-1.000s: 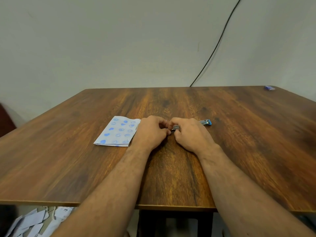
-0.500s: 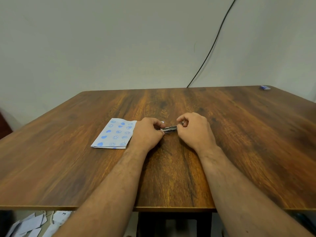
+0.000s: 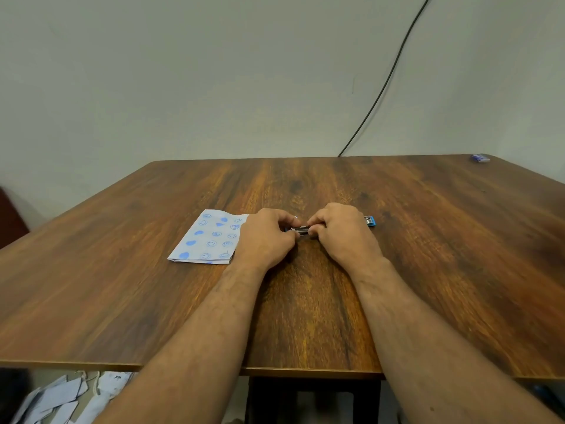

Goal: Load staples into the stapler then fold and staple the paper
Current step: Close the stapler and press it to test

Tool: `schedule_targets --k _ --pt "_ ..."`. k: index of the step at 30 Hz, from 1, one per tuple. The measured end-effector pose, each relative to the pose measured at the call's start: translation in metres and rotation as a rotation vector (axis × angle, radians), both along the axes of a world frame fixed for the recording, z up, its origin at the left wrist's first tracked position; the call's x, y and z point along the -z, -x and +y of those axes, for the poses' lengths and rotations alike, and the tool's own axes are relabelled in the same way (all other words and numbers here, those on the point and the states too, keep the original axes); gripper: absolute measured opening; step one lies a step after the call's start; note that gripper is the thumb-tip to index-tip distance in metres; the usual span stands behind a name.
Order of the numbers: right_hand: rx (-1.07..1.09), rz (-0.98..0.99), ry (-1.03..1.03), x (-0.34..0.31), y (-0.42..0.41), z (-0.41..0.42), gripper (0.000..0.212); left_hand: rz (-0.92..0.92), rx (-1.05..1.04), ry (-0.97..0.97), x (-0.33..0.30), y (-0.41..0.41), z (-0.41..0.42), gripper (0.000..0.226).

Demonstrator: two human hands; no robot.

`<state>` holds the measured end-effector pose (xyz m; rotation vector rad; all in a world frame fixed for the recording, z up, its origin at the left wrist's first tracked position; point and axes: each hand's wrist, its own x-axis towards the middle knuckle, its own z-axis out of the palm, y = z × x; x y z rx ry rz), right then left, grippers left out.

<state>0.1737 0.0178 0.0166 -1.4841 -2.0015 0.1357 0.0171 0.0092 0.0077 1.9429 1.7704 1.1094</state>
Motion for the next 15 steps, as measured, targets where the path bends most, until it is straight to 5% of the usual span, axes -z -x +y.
schedule_targets --k 15 --pt "-0.008 -0.046 -0.007 0.0049 0.0021 0.0014 0.017 -0.047 0.034 0.05 0.0014 0.0004 0.003 0.018"
